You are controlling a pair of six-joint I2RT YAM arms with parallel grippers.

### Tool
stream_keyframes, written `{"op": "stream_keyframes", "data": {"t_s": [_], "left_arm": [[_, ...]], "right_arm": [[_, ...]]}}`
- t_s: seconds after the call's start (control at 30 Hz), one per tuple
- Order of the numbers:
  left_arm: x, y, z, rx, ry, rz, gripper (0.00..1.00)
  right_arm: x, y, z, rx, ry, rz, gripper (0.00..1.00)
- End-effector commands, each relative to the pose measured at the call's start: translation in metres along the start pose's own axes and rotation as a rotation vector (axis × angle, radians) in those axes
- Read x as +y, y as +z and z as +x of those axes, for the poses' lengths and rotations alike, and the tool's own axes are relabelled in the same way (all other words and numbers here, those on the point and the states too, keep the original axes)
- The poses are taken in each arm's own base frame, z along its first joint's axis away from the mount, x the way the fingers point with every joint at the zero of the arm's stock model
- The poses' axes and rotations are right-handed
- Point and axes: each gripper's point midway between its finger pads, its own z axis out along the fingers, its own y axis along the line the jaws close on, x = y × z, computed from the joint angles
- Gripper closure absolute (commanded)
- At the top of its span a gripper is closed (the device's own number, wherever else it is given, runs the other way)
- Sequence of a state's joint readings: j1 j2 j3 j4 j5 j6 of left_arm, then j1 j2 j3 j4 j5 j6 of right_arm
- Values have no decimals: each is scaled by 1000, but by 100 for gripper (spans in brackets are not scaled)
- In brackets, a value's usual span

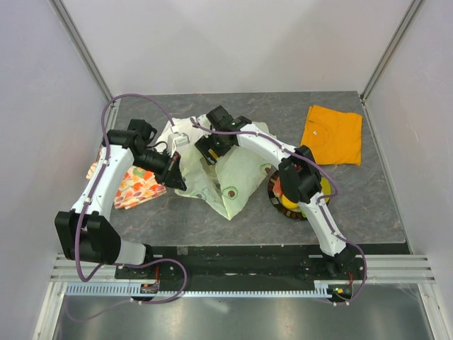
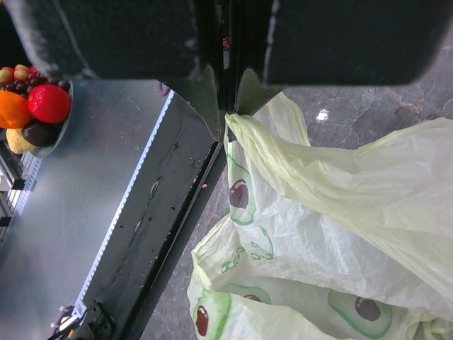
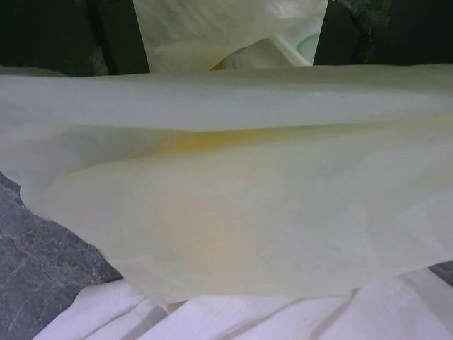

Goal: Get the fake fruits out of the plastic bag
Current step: Take out the fake fruit from the plastic bag.

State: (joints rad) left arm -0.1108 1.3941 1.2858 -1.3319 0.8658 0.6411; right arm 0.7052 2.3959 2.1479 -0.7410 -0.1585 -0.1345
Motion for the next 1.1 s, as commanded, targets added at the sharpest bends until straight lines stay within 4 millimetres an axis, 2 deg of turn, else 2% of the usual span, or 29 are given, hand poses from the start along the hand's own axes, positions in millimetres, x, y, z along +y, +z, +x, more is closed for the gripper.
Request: {"op": "stream_keyframes", "data": {"t_s": [0.0, 0.1, 0.13, 0.27, 0.37, 0.43, 0.5, 0.6, 0.63, 0.67, 0.83, 0.87, 0.93, 1.0, 1.07], "left_arm": [[-22, -3, 17, 58, -46, 66, 98], [-20, -2, 18, 65, -54, 66, 98], [-20, -2, 18, 66, -57, 65, 98], [-17, -1, 15, 55, -60, 59, 98], [-16, 1, 11, 44, -74, 62, 98], [-11, 2, 8, 40, -97, 47, 99], [2, 3, -1, 18, -93, -2, 98], [18, 3, -14, -1, -89, -53, 98], [21, 3, -17, -6, -87, -65, 98], [27, 3, -22, -12, -85, -79, 98], [48, 0, -46, -57, -69, -144, 98], [54, 1, -52, -65, -59, -154, 99], [56, 0, -57, -73, -64, -160, 99], [59, 3, -60, -80, -74, -148, 99], [59, 4, -63, -87, -78, -139, 98]], "right_arm": [[-14, 5, -25, -72, -1, 58, 12], [-16, 10, -29, -85, -10, 53, 21], [-17, 9, -31, -90, -10, 49, 30], [-20, 10, -29, -89, -5, 35, 45], [-17, 7, -26, -81, -14, 18, 55], [-15, -6, -30, -85, -21, 9, 62], [-7, -29, -30, -85, -35, -15, 63], [9, -66, -19, -60, -63, -71, 63], [13, -72, -2, -12, -71, -86, 63], [21, -93, -4, -30, -81, -114, 62], [50, -132, 38, 77, -145, -238, 61], [53, -138, 41, 75, -155, -251, 62], [59, -158, 41, 41, -187, -271, 62], [69, -178, 33, -18, -198, -319, 62], [72, -209, 18, -100, -221, -316, 62]]}}
